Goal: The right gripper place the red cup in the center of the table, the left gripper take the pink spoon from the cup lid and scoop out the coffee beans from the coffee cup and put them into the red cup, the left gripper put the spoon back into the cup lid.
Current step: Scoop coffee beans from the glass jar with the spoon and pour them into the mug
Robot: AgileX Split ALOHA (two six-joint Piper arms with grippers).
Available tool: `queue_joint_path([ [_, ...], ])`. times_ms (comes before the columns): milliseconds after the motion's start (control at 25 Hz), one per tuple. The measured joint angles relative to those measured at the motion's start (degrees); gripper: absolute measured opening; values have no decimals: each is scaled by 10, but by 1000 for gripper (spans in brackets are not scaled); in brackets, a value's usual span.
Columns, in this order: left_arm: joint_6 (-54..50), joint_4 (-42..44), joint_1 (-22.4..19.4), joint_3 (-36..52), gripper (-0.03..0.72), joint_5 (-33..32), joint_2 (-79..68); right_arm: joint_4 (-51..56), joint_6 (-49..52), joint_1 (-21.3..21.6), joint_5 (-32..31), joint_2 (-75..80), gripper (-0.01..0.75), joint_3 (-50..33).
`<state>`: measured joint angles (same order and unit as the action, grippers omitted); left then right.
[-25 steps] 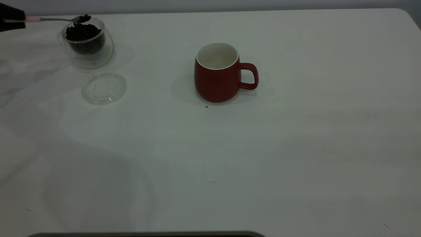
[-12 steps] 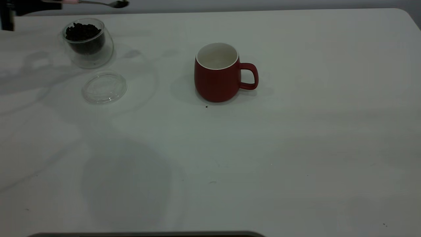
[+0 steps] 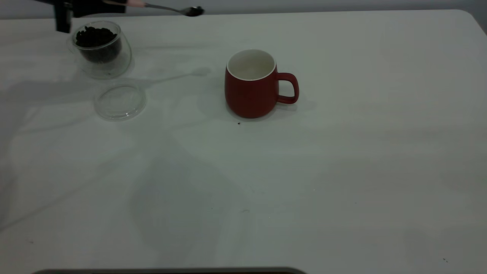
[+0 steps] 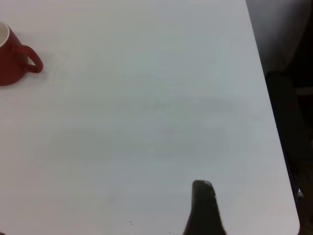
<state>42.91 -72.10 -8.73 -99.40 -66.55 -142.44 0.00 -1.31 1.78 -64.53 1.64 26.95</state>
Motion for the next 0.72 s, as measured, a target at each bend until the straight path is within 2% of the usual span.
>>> queue_joint_path([
  [240,1,5,36,0,123,-1,0,0,0,0,0,0,588,0],
  [720,11,29,80,0,123,-1,0,0,0,0,0,0,588,0],
])
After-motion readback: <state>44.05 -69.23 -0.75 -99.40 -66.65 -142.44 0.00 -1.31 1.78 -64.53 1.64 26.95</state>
